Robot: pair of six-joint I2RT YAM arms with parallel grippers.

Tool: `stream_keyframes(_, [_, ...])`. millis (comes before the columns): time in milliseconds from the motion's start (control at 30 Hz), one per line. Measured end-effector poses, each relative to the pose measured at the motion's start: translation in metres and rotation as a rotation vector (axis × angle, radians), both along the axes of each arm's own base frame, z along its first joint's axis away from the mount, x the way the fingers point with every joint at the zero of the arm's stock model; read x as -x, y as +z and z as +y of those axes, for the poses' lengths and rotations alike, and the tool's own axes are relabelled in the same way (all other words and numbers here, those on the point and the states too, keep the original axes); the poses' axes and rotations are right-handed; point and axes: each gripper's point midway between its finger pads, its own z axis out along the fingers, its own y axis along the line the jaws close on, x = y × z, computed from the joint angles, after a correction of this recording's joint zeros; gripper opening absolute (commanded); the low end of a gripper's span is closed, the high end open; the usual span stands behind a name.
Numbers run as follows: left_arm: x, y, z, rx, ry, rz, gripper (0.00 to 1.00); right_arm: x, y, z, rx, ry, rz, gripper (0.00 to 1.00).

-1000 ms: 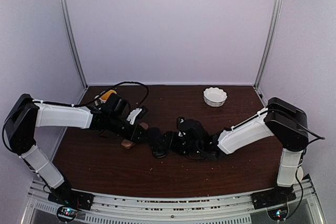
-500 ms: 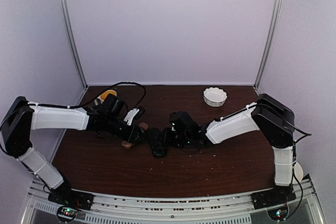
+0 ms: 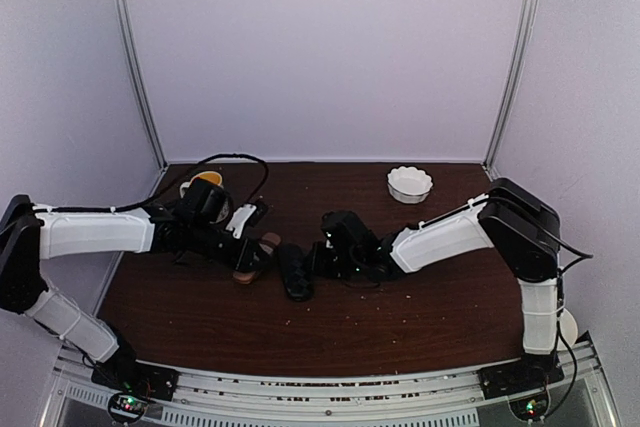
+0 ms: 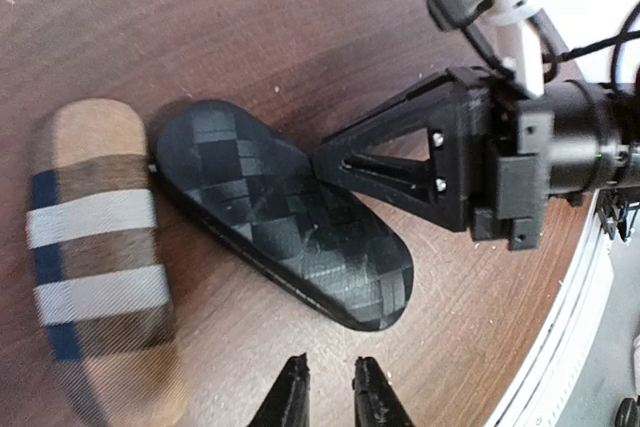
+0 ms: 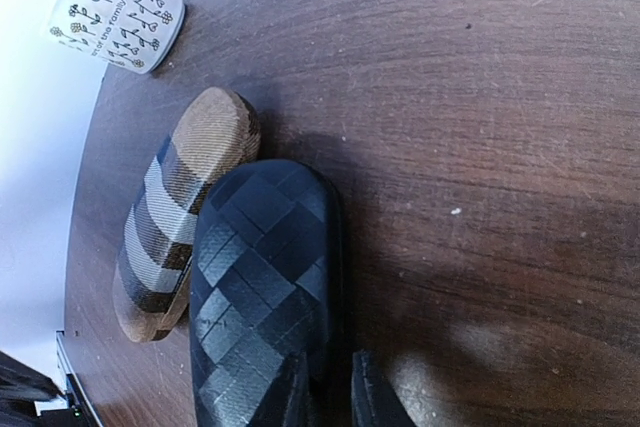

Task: Organize the sunglasses
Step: Reset both arms

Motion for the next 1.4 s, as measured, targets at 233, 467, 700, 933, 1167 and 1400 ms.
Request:
stream_keyframes(233, [-0.002, 0.039, 0.029, -0.024, 0.098, -0.150, 0.24, 0.011, 0.020, -0.019, 0.089, 0.049, -0.050, 0.34])
stream_keyframes(467, [-0.016, 0.068, 0.090, -0.160, 0.351, -0.339, 0.42, 0.003, 0.137, -0.059, 0.095, -0.007, -0.278, 0.44])
stream_keyframes(700, [-0.036, 0.100, 0.162, -0.338, 0.652, -0.532, 0.80, -0.017, 0.225, -0.163, 0.179, -0.219, -0.491, 0.58])
stream_keyframes(933, [-0.049, 0.117, 0.242, -0.503, 0.960, -0.694, 0.88, -0.026, 0.237, -0.282, 0.372, -0.456, -0.568, 0.63])
stream_keyframes(1167, [-0.051, 0.096, 0.285, -0.603, 1.062, -0.754, 0.90, -0.021, 0.226, -0.363, 0.535, -0.639, -0.582, 0.62])
stream_keyframes(1400, [-0.067, 0.084, 0.310, -0.631, 1.068, -0.808, 0.90, -0.014, 0.188, -0.406, 0.691, -0.721, -0.595, 0.57])
